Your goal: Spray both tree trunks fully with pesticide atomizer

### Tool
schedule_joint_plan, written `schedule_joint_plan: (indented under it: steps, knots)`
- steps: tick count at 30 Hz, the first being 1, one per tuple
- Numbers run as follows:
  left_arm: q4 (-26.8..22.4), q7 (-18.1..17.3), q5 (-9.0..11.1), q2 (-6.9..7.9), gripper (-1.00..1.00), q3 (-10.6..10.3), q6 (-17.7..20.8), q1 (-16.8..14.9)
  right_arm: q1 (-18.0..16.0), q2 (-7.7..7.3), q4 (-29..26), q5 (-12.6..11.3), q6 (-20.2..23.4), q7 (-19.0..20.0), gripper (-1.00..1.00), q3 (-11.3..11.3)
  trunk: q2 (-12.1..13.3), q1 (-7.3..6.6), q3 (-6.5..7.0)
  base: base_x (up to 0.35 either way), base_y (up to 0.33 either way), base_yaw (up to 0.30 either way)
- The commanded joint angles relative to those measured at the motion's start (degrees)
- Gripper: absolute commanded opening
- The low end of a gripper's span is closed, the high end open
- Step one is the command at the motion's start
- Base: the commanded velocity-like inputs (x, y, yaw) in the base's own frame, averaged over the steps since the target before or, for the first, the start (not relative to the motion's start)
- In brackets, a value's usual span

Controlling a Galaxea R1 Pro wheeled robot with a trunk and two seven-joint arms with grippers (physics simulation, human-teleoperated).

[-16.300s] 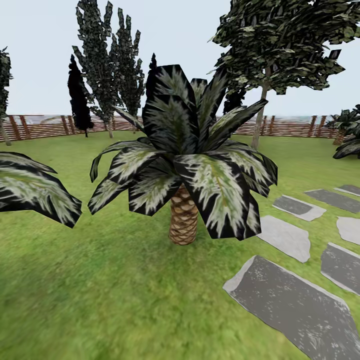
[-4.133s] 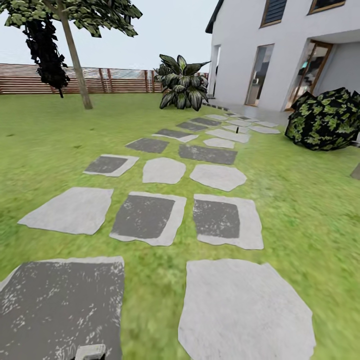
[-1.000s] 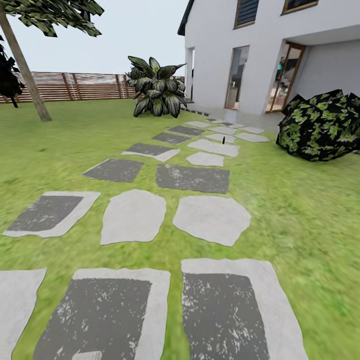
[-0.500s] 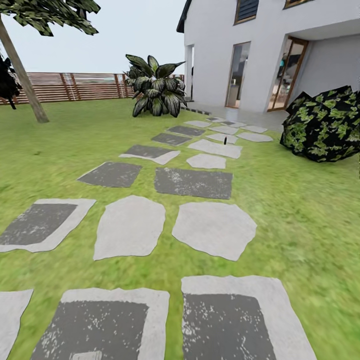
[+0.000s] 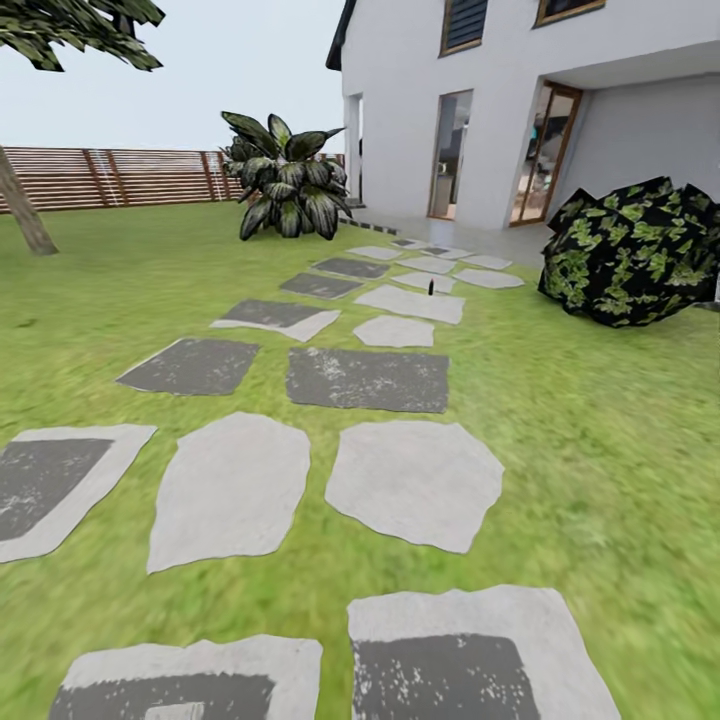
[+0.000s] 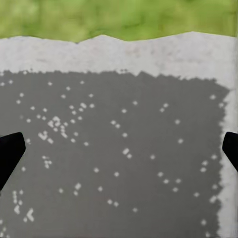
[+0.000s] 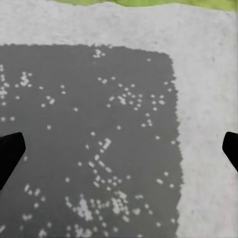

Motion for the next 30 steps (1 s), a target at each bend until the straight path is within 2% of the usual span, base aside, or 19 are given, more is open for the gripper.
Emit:
schedule_joint_plan:
  steps: [1,30]
  knots:
    - [0.0,0.0,0.1,-0.01,1.00,0.1,-0.2,0.0,0.0,-0.01,0.0,0.0,-0.2,0.0,1.00,0.0,0.0,0.02,-0.05,0.339,0.000,-0.008]
    - [0.0,0.0,0.1,-0.01,1.00,0.1,-0.2,0.0,0.0,-0.01,0.0,0.0,-0.2,0.0,1.00,0.1,0.0,0.02,-0.04,0.339,0.000,-0.001]
